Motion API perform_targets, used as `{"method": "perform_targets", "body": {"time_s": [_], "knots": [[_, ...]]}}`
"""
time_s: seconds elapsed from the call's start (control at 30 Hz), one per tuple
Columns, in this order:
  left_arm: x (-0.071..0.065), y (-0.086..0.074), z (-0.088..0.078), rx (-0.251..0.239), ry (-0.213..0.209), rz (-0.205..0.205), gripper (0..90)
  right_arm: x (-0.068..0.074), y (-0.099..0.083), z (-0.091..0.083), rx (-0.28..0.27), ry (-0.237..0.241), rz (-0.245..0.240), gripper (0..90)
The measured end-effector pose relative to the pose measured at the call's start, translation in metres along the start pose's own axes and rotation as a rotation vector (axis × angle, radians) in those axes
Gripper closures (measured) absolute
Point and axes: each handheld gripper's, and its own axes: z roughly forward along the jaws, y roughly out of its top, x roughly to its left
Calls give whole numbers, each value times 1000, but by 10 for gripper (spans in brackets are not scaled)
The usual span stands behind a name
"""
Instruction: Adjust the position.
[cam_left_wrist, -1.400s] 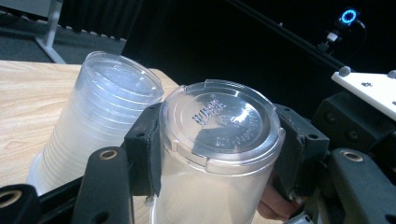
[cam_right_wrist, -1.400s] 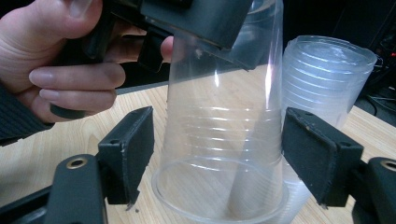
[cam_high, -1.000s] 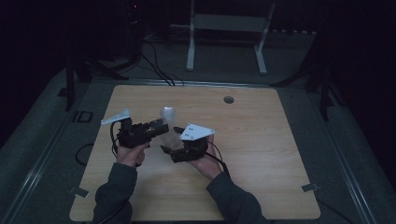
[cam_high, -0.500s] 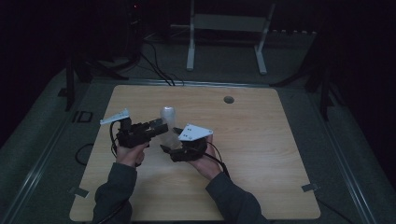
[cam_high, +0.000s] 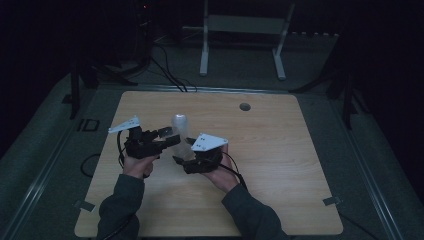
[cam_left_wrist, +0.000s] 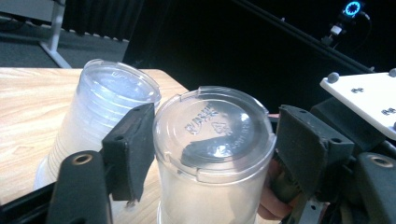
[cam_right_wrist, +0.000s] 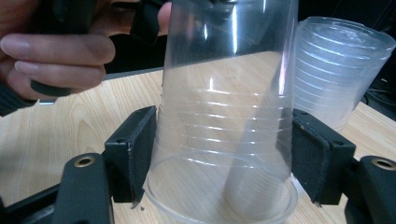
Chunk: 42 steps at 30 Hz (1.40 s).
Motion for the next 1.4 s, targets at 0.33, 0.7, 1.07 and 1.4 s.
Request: {"method": "perform_targets", "body": {"time_s": [0.33, 0.7, 1.07, 1.4], "knots": [[-1, 3, -6, -7, 17, 35, 280, -1, -1, -1, 16, 4, -3, 290], [-4, 7, -14, 11, 44, 84, 281, -3, -3, -4, 39, 4, -11, 291], [-5, 10, -24, 31, 77, 128, 281, -4, -5, -5, 74, 6, -35, 290], [-7, 14, -27, 66, 97, 166, 280, -7, -4, -5, 123, 0, -54, 291]]}}
